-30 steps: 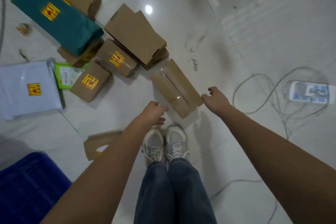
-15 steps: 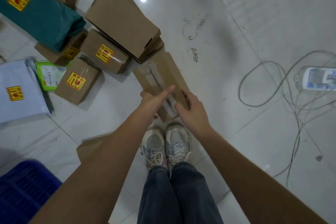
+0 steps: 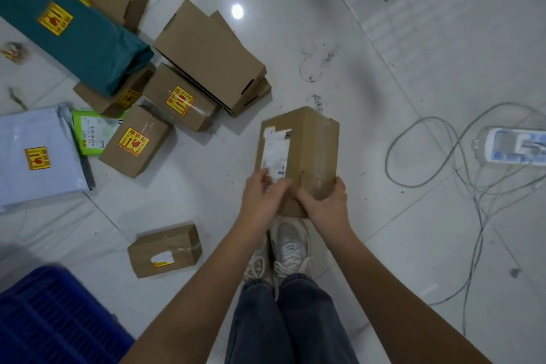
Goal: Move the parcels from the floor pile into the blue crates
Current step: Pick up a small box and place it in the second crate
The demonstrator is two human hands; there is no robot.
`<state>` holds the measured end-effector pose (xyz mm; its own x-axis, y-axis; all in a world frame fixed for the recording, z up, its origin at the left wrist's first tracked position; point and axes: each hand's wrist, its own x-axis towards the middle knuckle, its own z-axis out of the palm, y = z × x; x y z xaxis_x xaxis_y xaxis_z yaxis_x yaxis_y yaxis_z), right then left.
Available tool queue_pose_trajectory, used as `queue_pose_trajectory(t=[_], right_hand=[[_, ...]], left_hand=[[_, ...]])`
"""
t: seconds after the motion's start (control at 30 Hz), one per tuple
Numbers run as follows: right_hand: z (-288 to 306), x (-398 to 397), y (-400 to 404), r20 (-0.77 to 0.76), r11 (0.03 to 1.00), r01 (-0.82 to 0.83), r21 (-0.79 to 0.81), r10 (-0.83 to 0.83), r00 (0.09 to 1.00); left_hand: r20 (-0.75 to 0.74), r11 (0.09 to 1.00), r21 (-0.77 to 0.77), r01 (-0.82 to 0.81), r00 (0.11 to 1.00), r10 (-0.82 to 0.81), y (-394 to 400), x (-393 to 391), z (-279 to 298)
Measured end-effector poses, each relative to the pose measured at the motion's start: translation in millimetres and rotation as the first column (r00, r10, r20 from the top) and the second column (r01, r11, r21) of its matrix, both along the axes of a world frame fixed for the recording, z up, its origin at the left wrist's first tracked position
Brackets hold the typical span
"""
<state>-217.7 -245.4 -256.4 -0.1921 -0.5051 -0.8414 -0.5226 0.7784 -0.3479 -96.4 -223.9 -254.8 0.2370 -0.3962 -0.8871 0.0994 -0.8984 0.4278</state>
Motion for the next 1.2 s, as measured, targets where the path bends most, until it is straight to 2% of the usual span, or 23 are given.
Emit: queue_pose_trajectory(t=[0.03, 0.1, 0.13, 0.27, 0.4, 0.5, 0.57, 0.73, 0.87, 0.93, 1.07, 1.2], right_hand=[[4.1, -5.4, -3.9, 0.101, 0.995, 0.099, 0.012, -0.099, 0.99], [12.8, -14.7, -10.6, 0.229, 0.981, 0.182, 0.06, -0.191, 0.954], [17.4, -17.3, -13.6, 0.285, 0.978, 0.195, 0.078, -0.209, 0.935], [44.9, -13.0, -27.5, 0.473, 0.985, 0.14, 0.103, -0.173, 0.864], [90.5, -3.1, -48.3, 0.578, 0.99, 0.124, 0.061, -0.137, 0.804], [133.0, 7.0, -63.4, 0.63, 0.996, 0.083, 0.024, -0.079, 0.773], [166.6, 16.4, -70.5, 0.663, 1.0, 0.031, -0.004, -0.021, 0.748], [254.0, 31.6, -79.3, 0.644, 0.98, -0.165, -0.108, 0.196, 0.739], [351.8, 27.5, -102.9, 0.629, 0.968, -0.084, -0.235, 0.218, 0.746], [407.0, 19.6, -112.3, 0.621, 0.953, -0.125, -0.276, 0.276, 0.733], [485.6, 17.1, -106.7, 0.57, 0.854, -0.393, -0.34, 0.52, 0.636], [531.6, 33.5, -79.8, 0.495, 0.684, -0.658, -0.315, 0.71, 0.501]], left_hand=[[0.07, 1.0, -0.011, -0.023, 0.997, 0.024, 1.8, 8.8, 0.5], [0.13, 0.997, 0.018, -0.072, 0.989, 0.069, 4.4, 26.9, 7.5], [0.097, 0.995, 0.033, -0.09, 0.991, 0.087, 5.8, 35.2, 12.3], [-0.257, 0.989, -0.055, -0.138, 0.959, 0.12, 5.7, 59.0, 35.1], [-0.332, 0.975, -0.144, -0.168, 0.937, 0.112, 0.5, 84.8, 70.3], [-0.379, 0.967, -0.204, -0.153, 0.923, 0.066, -7.8, 102.6, 116.3], [-0.374, 0.951, -0.241, -0.194, 0.923, 0.094, -13.1, 111.9, 153.2], [-0.332, 0.902, -0.323, -0.286, 0.927, 0.175, -8.0, 136.1, 257.4], [-0.284, 0.917, -0.327, -0.228, 0.949, 0.135, 14.7, 157.7, 355.0], [-0.271, 0.933, -0.327, -0.153, 0.961, 0.062, 28.4, 162.3, 407.5], [-0.223, 0.945, -0.326, 0.003, 0.972, -0.08, 64.4, 160.1, 485.8], [-0.216, 0.954, -0.299, -0.021, 0.975, -0.047, 105.9, 154.2, 532.3]])
